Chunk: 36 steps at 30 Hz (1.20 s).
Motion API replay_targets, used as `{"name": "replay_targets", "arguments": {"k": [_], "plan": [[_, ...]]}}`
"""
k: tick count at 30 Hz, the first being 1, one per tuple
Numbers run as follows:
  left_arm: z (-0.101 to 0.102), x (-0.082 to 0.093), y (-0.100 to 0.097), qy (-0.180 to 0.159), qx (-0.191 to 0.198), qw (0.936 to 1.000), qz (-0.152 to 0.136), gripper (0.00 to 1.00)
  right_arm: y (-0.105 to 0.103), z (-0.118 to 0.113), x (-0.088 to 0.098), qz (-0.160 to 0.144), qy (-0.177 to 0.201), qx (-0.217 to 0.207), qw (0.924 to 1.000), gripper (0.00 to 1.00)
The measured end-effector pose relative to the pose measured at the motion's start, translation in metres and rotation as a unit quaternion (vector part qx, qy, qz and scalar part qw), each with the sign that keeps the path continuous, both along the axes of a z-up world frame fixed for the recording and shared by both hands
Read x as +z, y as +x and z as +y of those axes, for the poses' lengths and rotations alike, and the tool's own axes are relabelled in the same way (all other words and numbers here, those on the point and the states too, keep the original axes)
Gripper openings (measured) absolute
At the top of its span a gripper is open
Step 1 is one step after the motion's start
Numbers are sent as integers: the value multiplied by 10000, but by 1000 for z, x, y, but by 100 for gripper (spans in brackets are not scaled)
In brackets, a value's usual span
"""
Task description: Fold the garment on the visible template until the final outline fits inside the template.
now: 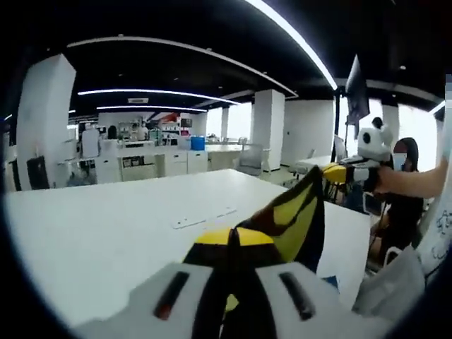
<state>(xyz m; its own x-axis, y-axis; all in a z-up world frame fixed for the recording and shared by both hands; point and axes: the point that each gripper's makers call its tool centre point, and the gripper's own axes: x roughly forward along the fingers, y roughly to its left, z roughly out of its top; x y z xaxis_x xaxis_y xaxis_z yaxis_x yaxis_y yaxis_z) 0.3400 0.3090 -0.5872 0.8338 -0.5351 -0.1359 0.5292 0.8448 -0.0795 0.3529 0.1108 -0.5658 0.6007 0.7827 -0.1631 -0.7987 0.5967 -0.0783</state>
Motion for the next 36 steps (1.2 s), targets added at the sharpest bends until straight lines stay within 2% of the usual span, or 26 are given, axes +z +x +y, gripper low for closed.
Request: {"name": "replay_targets", "arguments": {"k": [3,6,9,10,12,13,15,16,17,18,19,23,24,27,28,29,31,32,35,36], "plan": [[3,9,11,104,8,9999,-113,0,1,3,8,-38,60,26,10000,0],[5,19,22,-144,-2,9998,-150,0,6,4,11,-65,111,18,9999,0],[8,11,37,-69,1,10000,-57,0,19,3,6,38,140,-33,9999,0],[7,6,41,-66,-23,10000,55,0,25,3,1,115,144,-79,9998,0],[8,-3,52,-220,-48,9995,227,0,34,4,-6,110,83,-101,9999,0],[8,-7,56,-491,-56,9978,437,0,44,4,-15,207,2,-137,9997,0],[15,-15,74,-476,-12,9978,468,0,60,6,-25,306,-25,-164,9994,0],[14,-22,79,-563,37,9965,619,0,66,7,-30,379,-31,-169,9991,0],[15,-25,85,-492,42,9969,608,0,76,8,-39,514,-78,-220,9984,0],[13,-34,92,-433,70,9962,751,0,83,8,-44,565,-97,-240,9981,0],[13,-40,98,-373,67,9963,771,0,94,9,-54,671,-125,-271,9973,0],[16,-70,128,-336,128,9918,1225,0,123,10,-85,1063,-176,-349,9936,0],[15,-75,131,-222,151,9924,1203,0,128,11,-90,1074,-192,-323,9935,0],[13,-96,148,-190,198,9884,1493,0,147,10,-110,1254,-275,-367,9910,0],[14,-102,155,-212,208,9870,1582,0,155,8,-123,1349,-429,-411,9891,0],[14,-109,163,-160,215,9868,1595,0,158,7,-130,1258,-675,-386,9890,0],[13,-120,169,-48,272,9852,1694,0,166,11,-145,1344,-737,-358,9875,0],[12,-125,173,10,325,9845,1722,0,172,12,-156,1529,-701,-359,9851,0],[17,-147,196,127,386,9813,1883,0,188,12,-179,1567,-929,-418,9824,0],[9,-150,191,197,407,9802,1928,0,192,13,-184,1628,-937,-432,9812,0]]}}
